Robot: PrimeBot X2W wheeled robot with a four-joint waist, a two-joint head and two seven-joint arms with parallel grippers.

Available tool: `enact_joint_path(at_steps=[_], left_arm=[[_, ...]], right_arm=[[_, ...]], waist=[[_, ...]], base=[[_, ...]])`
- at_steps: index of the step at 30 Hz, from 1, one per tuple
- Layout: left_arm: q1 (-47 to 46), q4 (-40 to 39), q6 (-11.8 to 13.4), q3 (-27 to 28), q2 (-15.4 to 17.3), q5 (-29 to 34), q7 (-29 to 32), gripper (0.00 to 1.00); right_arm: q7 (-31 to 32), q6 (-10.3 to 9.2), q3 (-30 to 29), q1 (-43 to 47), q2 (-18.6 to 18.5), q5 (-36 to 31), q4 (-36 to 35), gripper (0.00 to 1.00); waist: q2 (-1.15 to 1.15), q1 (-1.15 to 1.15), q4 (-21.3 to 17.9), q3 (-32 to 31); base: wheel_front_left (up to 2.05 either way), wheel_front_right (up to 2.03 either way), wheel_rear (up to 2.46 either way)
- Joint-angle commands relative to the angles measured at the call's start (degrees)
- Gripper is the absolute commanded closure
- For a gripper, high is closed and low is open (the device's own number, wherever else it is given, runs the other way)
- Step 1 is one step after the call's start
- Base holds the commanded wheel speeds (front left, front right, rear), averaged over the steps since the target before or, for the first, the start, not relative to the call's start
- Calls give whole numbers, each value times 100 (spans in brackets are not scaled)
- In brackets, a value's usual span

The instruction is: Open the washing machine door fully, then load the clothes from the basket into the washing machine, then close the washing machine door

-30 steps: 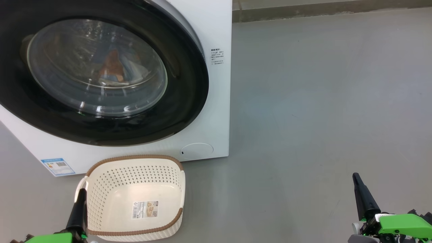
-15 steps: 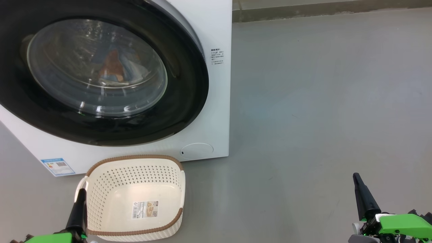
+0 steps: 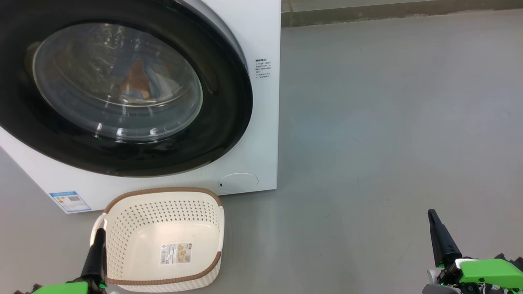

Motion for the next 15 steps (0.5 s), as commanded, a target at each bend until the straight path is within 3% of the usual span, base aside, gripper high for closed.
enact_joint_path(at_steps=[1,15], left_arm=[[-224,-94,-60,201,102,38,61,100],[-225,-93,-60,209,97,44,67,100]], right_arm=[[19,-6,117,-230,-16,2,-138,100],[26,-6,109,-231,-10,-5,-138,100]], waist=[[0,0,0,0],[0,0,0,0]], base=[[0,0,0],[0,0,0]])
